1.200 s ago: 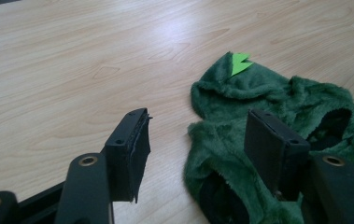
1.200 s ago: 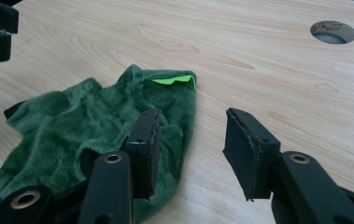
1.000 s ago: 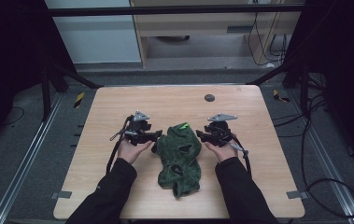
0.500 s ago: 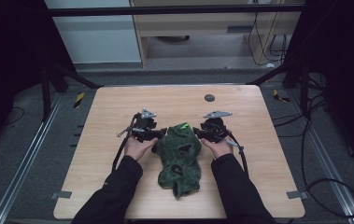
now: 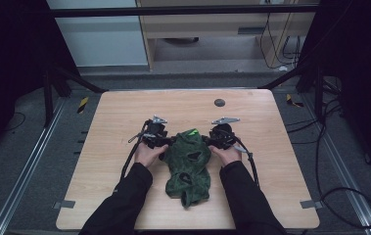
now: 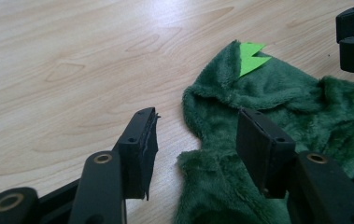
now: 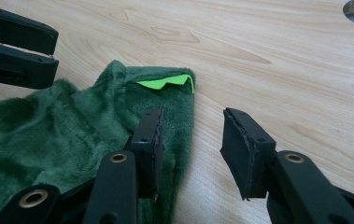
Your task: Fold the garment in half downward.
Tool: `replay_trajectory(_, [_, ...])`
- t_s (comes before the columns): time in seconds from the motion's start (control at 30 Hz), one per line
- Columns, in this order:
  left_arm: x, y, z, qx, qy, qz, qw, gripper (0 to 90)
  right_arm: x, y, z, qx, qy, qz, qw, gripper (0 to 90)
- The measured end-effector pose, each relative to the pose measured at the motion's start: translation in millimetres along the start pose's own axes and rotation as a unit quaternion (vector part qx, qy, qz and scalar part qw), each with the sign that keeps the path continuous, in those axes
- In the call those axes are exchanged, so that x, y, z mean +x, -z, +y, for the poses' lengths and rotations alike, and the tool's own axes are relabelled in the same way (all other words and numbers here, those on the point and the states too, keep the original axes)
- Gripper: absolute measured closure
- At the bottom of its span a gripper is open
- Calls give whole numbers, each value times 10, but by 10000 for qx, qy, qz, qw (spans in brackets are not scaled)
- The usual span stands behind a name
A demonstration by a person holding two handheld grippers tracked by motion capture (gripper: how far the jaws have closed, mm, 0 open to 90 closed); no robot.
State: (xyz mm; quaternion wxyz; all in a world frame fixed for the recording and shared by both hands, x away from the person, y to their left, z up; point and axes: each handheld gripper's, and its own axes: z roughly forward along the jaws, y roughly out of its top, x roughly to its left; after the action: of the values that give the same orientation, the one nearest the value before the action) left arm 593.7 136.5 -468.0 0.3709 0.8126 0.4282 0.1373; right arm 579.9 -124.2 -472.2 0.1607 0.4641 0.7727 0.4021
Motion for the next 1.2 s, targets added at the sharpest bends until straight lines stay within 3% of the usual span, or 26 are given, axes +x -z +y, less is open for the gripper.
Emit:
replay_trajectory(0.63, [-27, -204, -61, 267, 50, -189, 9995, 618, 23, -228, -92, 300, -6, 67, 9995, 601])
replay_trajectory(1.2, [-74, -247, -77, 415, -23, -133, 9990, 717, 83, -281, -120, 462, 167, -23, 9988, 701])
